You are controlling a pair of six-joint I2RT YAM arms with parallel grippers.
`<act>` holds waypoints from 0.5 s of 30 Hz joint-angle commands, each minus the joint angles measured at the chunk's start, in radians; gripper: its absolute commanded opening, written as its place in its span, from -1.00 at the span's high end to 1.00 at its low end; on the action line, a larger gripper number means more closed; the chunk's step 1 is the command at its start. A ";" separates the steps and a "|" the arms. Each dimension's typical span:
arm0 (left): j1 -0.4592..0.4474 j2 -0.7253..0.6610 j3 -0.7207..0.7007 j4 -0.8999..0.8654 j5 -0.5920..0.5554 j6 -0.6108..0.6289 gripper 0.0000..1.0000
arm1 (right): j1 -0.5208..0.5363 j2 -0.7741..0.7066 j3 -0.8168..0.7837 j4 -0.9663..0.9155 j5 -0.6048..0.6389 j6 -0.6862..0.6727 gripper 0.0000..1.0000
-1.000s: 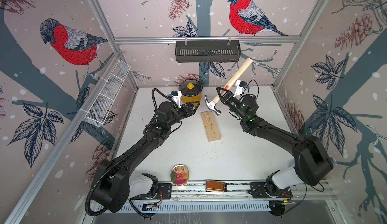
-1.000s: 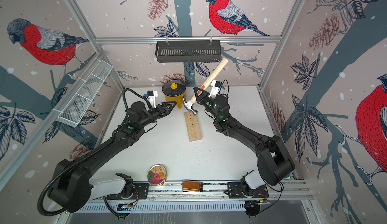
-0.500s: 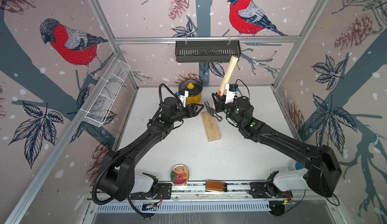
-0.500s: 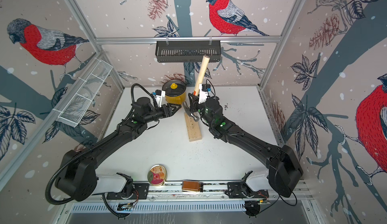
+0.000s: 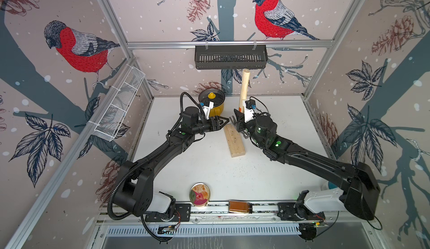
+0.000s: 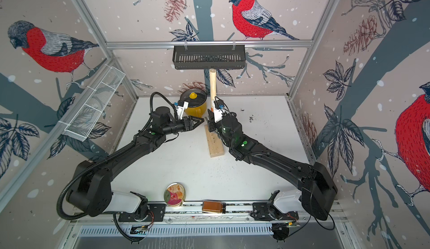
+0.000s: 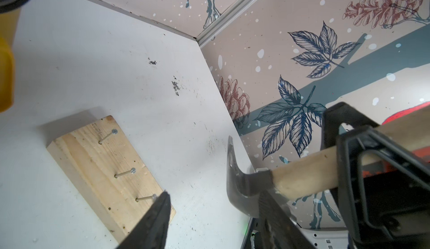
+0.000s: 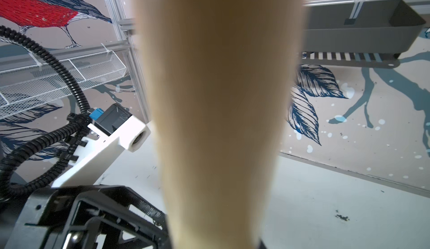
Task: Use a claw hammer to pull out a nail
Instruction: Pick up the hammer at the center of the board.
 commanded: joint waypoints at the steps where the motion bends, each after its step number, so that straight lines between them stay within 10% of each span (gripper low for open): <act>1: 0.001 0.012 0.015 0.009 0.078 0.017 -0.20 | 0.018 -0.014 0.002 0.074 0.027 -0.075 0.99; 15: 0.001 0.079 0.105 -0.136 0.167 0.117 -0.03 | 0.071 0.000 0.017 0.046 0.022 -0.173 0.99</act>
